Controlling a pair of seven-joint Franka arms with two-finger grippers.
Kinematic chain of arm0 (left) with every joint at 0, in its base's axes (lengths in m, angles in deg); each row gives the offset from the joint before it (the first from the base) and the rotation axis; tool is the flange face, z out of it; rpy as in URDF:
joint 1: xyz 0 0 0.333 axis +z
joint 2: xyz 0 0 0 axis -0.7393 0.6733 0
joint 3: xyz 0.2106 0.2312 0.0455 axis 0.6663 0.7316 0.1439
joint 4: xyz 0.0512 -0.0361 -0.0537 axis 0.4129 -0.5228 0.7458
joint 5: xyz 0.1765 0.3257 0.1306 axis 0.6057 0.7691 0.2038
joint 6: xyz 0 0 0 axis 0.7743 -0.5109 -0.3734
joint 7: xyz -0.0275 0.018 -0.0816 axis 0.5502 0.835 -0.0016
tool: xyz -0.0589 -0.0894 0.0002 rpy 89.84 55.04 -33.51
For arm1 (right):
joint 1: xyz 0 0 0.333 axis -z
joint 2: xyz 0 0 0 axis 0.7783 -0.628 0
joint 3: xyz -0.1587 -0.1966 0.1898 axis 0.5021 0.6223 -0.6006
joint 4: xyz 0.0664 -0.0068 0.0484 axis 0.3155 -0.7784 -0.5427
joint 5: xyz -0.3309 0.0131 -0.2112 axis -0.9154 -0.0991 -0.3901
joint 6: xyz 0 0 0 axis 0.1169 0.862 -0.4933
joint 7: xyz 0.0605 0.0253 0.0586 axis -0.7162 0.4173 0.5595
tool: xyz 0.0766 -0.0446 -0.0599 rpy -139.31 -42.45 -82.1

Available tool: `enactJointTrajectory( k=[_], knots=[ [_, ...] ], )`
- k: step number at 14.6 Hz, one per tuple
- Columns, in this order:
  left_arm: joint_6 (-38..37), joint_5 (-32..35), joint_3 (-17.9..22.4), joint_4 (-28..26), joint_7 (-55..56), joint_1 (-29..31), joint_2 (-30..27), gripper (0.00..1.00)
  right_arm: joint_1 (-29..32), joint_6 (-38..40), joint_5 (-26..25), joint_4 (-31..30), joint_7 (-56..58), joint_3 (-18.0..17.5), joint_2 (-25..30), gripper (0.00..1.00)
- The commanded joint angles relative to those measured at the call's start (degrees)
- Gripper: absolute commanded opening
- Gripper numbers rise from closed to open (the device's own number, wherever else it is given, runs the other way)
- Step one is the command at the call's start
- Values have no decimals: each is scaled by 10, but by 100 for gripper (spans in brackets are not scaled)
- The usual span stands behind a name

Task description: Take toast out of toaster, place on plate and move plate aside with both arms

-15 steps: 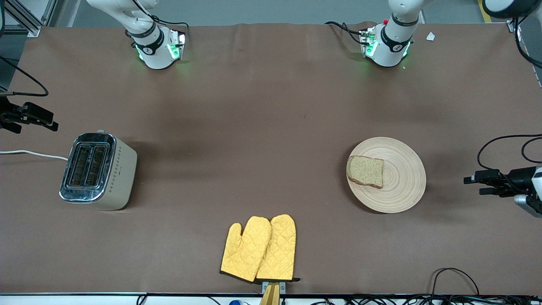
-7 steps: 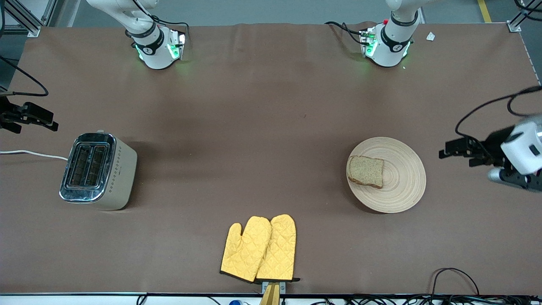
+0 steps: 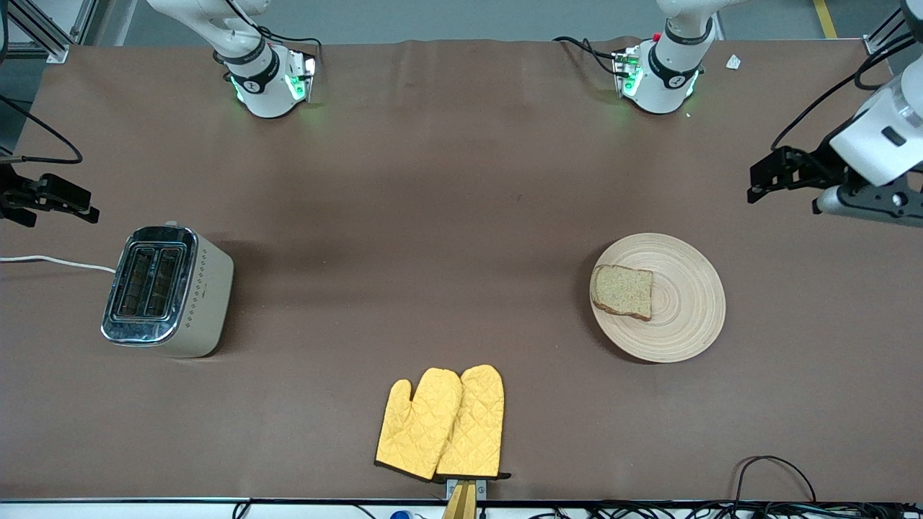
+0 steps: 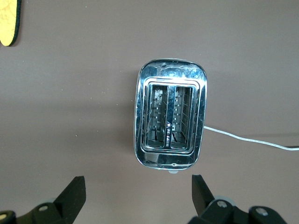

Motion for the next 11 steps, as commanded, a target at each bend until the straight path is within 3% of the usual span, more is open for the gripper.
enactJointTrajectory(
  k=[1, 5, 6, 11],
  knots=[
    [11, 7, 33, -13, -19, -24, -10, 100, 0, 4, 4, -4, 3, 1, 8, 100],
    [-11, 29, 271, 13, -13, -262, -6, 100, 0, 4, 4, -4, 3, 1, 8, 100],
    [-11, 27, 286, 16, -16, -266, 0, 100, 0, 4, 4, -4, 3, 1, 8, 100],
    [-11, 39, 289, 25, -19, -258, 3, 100, 1, 4, 4, -4, 4, 1, 8, 100]
  ],
)
